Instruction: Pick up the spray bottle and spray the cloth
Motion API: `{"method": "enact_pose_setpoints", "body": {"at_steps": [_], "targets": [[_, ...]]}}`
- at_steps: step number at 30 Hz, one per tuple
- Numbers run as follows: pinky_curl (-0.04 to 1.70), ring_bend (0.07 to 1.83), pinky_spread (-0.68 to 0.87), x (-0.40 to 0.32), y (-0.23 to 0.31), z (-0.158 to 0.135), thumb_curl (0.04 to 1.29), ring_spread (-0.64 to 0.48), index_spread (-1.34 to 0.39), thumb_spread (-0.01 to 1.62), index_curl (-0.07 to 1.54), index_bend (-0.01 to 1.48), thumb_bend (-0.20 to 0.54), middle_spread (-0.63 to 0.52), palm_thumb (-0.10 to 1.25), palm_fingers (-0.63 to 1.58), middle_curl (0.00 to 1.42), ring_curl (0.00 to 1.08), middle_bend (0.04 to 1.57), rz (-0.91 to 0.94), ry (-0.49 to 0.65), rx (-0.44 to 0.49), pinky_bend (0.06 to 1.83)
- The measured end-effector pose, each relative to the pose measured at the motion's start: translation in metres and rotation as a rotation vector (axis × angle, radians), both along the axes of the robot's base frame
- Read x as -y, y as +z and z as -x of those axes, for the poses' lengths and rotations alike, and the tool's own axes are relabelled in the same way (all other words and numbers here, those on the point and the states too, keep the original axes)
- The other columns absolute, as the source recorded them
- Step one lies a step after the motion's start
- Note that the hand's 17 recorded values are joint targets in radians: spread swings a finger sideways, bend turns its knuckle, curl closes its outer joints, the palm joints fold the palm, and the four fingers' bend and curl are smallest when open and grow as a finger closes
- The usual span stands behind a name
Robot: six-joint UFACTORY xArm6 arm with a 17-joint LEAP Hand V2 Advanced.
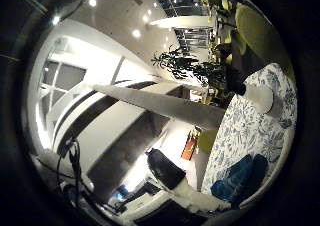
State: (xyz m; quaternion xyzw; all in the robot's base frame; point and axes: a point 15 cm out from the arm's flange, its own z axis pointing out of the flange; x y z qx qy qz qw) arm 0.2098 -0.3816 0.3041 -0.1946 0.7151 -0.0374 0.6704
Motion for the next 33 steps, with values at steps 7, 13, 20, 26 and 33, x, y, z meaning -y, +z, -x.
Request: {"method": "enact_pose_setpoints", "body": {"at_steps": [7, 13, 20, 26, 33], "targets": [[0.27, 0.38, 0.36, -0.013, -0.018, -0.039, 0.31, 0.22, -0.16, 1.05, 0.27, 0.15, -0.03, 0.21, 0.5, 0.02, 0.33, 0.25, 0.22, -0.012, 0.07, -0.032, 0.49], [0.28, 0.36, 0.35, -0.016, -0.034, -0.069, 0.3, 0.23, -0.15, 1.03, 0.26, 0.15, -0.026, 0.21, 0.49, 0.01, 0.33, 0.25, 0.22, -0.005, 0.089, -0.082, 0.48], [0.29, 0.36, 0.35, -0.018, -0.036, -0.1, 0.3, 0.23, -0.15, 1.02, 0.26, 0.15, -0.026, 0.22, 0.49, 0.01, 0.33, 0.26, 0.22, 0.001, 0.109, -0.081, 0.47], [0.3, 0.36, 0.36, -0.014, -0.042, -0.113, 0.3, 0.24, -0.15, 1.02, 0.25, 0.15, -0.026, 0.22, 0.49, 0.02, 0.34, 0.26, 0.22, -0.006, 0.11, -0.089, 0.45], [0.3, 0.36, 0.36, -0.012, -0.047, -0.123, 0.3, 0.24, -0.15, 1.02, 0.25, 0.15, -0.025, 0.22, 0.49, 0.02, 0.34, 0.27, 0.23, -0.002, 0.117, -0.1, 0.44]]}}
